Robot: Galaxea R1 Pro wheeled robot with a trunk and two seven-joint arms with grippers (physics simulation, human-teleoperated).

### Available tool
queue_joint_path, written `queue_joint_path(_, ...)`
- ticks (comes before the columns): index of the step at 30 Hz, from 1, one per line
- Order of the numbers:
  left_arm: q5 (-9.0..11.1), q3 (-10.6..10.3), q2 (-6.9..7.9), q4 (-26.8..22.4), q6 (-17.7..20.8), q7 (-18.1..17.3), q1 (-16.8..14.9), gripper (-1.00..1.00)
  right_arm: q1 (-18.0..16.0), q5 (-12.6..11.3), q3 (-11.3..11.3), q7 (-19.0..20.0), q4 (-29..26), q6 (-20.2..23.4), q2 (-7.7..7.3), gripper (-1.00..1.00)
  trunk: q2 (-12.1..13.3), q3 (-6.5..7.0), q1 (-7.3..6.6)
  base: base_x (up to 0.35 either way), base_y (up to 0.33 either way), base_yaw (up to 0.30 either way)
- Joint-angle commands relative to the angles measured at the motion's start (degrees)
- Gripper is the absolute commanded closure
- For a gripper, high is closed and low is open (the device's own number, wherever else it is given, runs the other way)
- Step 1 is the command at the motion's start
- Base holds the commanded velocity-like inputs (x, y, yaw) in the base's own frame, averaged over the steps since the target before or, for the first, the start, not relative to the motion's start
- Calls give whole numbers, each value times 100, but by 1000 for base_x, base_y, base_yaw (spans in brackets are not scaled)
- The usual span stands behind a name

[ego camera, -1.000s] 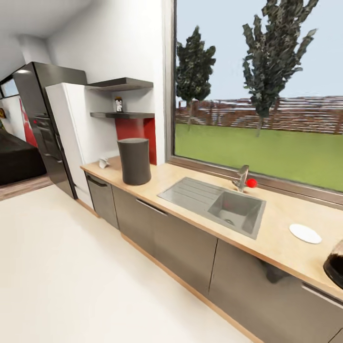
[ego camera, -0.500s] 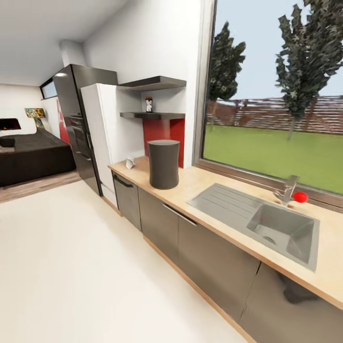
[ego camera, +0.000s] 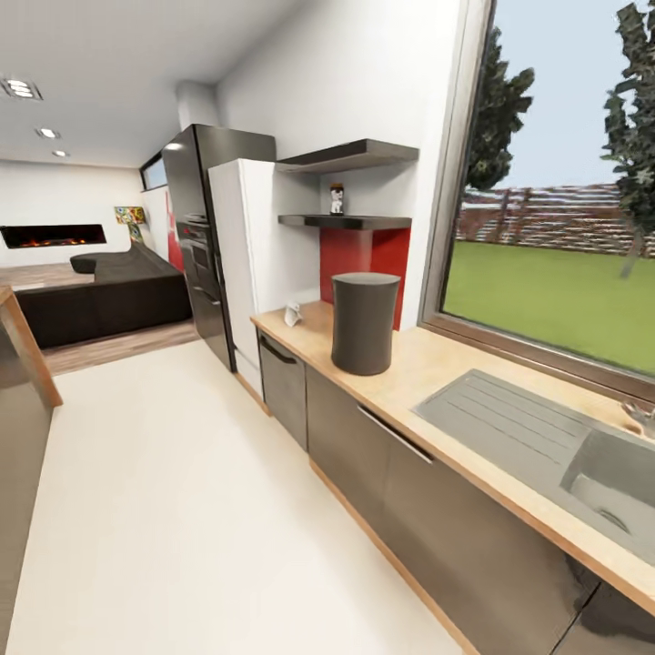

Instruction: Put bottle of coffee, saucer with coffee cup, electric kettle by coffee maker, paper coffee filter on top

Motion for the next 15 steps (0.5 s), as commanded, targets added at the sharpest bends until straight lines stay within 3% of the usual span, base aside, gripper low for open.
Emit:
queue_joint_path(1, 37, 2, -1, 8, -18, -9, -5, -100, -1, 55, -1, -15, 2, -12, -1, -100, -4, -4, 5, 333, 3, 276)
queue_joint_path(15, 37, 2, -1, 8, -18, -8, -6, -100, -1, 55, -1, -15, 2, -12, -1, -100, -4, -4, 5, 333, 34, 276)
